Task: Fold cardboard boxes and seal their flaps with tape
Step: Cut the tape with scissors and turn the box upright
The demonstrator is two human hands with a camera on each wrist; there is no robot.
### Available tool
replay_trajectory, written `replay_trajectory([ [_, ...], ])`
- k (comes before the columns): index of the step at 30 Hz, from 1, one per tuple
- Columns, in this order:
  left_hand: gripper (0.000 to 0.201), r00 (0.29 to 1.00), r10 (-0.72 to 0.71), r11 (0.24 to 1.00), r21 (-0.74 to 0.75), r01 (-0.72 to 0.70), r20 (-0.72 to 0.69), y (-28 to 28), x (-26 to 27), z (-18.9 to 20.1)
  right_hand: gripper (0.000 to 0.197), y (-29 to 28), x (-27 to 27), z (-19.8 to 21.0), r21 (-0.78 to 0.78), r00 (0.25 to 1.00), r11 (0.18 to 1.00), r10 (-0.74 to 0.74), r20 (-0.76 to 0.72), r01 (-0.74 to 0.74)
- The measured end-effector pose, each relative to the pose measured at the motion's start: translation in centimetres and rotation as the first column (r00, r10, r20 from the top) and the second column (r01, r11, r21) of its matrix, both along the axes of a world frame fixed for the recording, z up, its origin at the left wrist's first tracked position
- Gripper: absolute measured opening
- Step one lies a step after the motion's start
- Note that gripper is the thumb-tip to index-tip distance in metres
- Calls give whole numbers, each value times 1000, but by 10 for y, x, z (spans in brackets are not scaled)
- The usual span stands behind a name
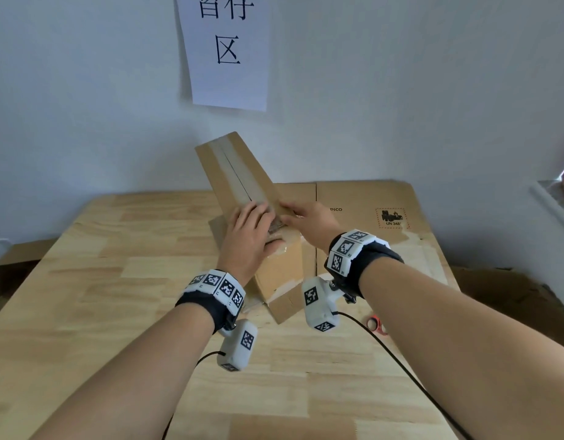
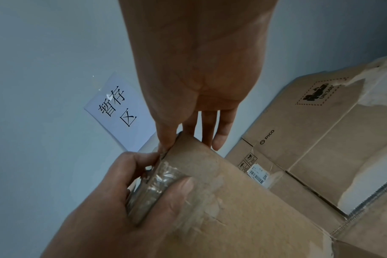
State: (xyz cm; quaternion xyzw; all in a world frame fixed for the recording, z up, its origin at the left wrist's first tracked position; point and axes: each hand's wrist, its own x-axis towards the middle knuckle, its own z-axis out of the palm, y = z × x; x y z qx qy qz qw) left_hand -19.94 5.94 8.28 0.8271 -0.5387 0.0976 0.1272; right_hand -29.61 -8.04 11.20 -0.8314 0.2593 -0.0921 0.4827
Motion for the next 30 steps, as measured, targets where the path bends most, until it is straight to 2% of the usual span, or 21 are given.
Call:
replay_trajectory([
  [4,62,990,24,999,25,-28,138,1,-7,-2,42,1,-1,-3,-22,1000,1000,0,-4,0],
  [10,86,954,12,987,150,-59,301,5,-9,-3,43,6,-4,-3,-4,1000,1000,6,10,-6],
  [16,103,949,-25,956,286,-70,316,8,-9,3,42,7,-10,3,10,999,1000,18,32,-19],
  [18,106,959,-27,949,309,-65,282,9,-11,5,41,9,-12,3,-1,999,1000,18,29,-18],
  [21,101,988,33,959,272,-74,151,8,-15,6,40,13,-13,2,-35,1000,999,17,18,-16],
  [22,96,988,48,965,249,-84,150,8,-16,5,40,15,-13,2,-39,1000,999,13,11,-13],
  [25,84,963,71,968,216,-130,261,6,-21,1,41,15,-12,1,-34,1000,999,-5,0,5],
  [28,89,940,82,947,269,-178,331,1,-26,1,41,16,-11,0,-59,1000,998,-17,-9,16],
  [30,92,946,89,937,296,-186,313,0,-26,5,42,16,-11,0,-68,1000,997,-18,-6,18],
])
